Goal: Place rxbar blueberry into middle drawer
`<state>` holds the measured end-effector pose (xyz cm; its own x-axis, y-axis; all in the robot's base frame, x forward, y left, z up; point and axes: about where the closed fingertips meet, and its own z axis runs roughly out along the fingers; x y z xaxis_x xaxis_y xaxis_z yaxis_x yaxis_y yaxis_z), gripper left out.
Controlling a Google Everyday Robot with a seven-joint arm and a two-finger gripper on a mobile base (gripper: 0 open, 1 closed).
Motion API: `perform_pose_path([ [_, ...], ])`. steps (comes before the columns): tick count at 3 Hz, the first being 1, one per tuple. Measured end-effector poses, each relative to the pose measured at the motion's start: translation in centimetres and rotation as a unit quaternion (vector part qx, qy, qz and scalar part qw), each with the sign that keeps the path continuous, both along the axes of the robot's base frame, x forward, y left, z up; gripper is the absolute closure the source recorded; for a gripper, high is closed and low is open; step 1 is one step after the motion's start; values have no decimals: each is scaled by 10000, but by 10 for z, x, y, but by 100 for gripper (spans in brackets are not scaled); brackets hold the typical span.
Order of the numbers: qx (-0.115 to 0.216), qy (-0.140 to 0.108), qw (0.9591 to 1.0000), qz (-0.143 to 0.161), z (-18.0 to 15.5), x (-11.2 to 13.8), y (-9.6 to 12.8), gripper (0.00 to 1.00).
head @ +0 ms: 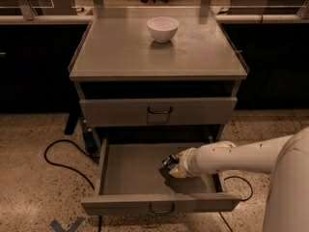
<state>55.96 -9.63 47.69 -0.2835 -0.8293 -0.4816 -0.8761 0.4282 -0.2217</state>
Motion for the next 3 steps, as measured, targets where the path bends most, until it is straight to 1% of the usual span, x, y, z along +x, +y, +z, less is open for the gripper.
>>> perform_pose_path([
  [1,-245,530,9983,78,-38,3,-1,100],
  [2,-665,1401,9878,127,-102,13,-6,100],
  [3,-728,1626,9839,140,-117,11,-7,81],
])
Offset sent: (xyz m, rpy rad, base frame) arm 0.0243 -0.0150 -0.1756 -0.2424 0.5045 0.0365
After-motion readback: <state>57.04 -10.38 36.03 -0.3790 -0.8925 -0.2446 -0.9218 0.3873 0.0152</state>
